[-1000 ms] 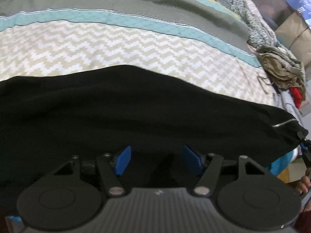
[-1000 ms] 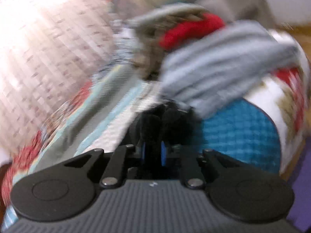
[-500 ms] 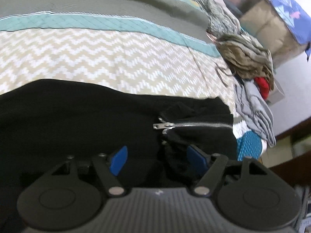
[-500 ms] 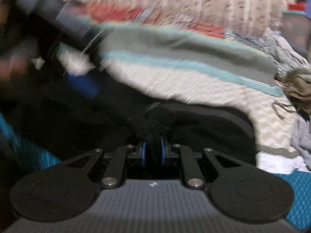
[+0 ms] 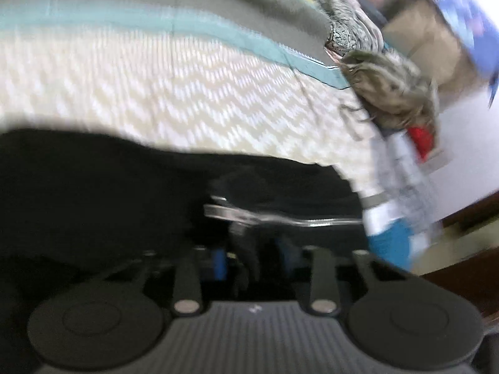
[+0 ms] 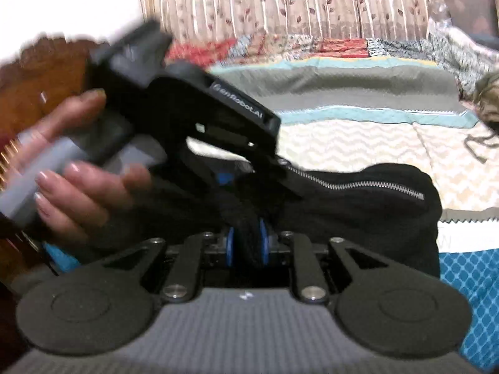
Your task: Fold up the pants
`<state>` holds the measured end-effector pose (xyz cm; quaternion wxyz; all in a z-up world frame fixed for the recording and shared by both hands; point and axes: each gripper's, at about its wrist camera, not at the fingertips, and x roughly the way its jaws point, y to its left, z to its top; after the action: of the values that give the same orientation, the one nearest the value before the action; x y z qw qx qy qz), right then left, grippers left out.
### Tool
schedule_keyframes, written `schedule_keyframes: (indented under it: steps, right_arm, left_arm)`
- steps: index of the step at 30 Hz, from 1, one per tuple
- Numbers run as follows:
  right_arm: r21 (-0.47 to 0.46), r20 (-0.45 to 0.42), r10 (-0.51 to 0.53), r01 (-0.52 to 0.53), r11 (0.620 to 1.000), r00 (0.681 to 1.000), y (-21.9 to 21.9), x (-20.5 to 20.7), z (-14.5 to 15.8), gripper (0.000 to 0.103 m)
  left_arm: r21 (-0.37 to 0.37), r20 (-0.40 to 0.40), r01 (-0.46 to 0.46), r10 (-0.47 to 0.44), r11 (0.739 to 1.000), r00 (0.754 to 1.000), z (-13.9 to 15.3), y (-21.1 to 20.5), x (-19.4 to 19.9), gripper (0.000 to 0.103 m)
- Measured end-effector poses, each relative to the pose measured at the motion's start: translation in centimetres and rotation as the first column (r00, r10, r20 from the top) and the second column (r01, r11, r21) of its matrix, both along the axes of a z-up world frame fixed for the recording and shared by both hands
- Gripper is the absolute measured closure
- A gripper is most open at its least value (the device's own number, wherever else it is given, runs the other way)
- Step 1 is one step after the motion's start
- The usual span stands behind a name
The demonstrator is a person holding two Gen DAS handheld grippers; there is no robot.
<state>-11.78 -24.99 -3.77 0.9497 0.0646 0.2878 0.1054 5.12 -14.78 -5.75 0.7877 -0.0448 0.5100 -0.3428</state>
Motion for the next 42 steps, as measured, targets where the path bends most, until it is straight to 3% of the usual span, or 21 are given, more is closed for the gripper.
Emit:
schedule_keyframes:
  steps: [3,7,11,12,13,15,16,20,24,28,31,34,36,39,42]
  right_arm:
    - [0.067,-0.048,0.008,-0.005,0.998,0.999,-0.7,0.3,-0.2,0.072]
    - [0.132,0.01,-0.026,0.024,0.991,1.0,-2.8,-1.1,1.6,0.071]
    - [0.238,0.014,-0.188,0.179,0.955,0.982,-6.3,-1.2,2.2,0.071]
    - [0.258,-0.02,-0.244,0.241,0.936,0.97,-7.2,-0.7,1.7,0.07]
    - [0.26,-0.058,-0.284,0.289,0.921,0.957,-7.8,0.0,1.0,0.07]
    - [0.213,-0.17,-0.306,0.339,0.917,0.937,-8.0,1.5,-1.7,0.073]
    - [0.204,-0.185,-0.315,0.35,0.914,0.931,-7.8,1.9,-2.6,0.075]
    - [0.184,-0.143,-0.34,0.363,0.913,0.929,-6.4,0.6,-0.9,0.07]
    - [0.223,-0.07,-0.306,0.313,0.923,0.95,-4.8,-1.4,0.6,0.069]
    - [0.225,-0.046,-0.203,0.208,0.952,0.978,-2.5,1.5,1.1,0.068]
    - [0.221,-0.052,-0.143,0.151,0.963,0.988,0.1,3.5,0.8,0.068]
    - [0.198,-0.105,-0.102,0.121,0.973,0.989,2.6,5.8,-0.5,0.067]
    - [0.116,-0.185,-0.087,0.11,0.987,0.979,4.4,7.3,-2.4,0.067]
    - [-0.02,-0.15,-0.073,0.071,0.997,0.986,6.3,7.3,-1.8,0.062]
    - [-0.005,-0.106,-0.089,0.089,0.996,0.99,6.5,6.5,0.4,0.061]
  left_arm:
    - [0.118,0.196,0.014,-0.037,0.993,0.98,0.3,-0.5,-2.0,0.08]
    - [0.139,0.304,-0.017,-0.026,0.99,0.952,0.9,0.2,-3.5,0.08]
    - [0.149,0.273,-0.055,0.013,0.987,0.962,0.1,0.8,-3.1,0.077]
    - [0.168,0.266,-0.063,0.016,0.984,0.964,-0.2,0.7,-2.9,0.071]
    - [0.19,0.268,-0.069,0.016,0.979,0.963,-0.6,0.6,-2.8,0.058]
    - [0.227,0.286,-0.07,0.002,0.971,0.958,-1.0,0.4,-2.6,0.037]
    - [0.233,0.281,-0.063,-0.006,0.97,0.96,-1.0,0.6,-2.6,0.036]
    - [0.177,0.222,-0.067,0.026,0.982,0.975,0.8,3.0,-2.3,0.037]
    - [0.082,0.269,-0.105,0.079,0.991,0.96,3.6,8.5,-3.3,0.026]
    - [0.023,0.262,-0.226,0.212,0.974,0.941,5.0,16.1,-4.6,0.026]
    - [0.014,0.271,-0.333,0.317,0.943,0.909,5.8,21.3,-5.9,0.025]
    - [-0.017,0.274,-0.462,0.448,0.887,0.851,6.3,27.1,-7.4,0.023]
    - [-0.044,0.271,-0.553,0.542,0.832,0.795,6.4,31.0,-8.2,0.02]
    - [-0.077,0.223,-0.663,0.661,0.745,0.717,5.8,36.1,-8.8,0.02]
    - [-0.129,0.127,-0.736,0.747,0.665,0.653,4.4,40.4,-9.5,0.018]
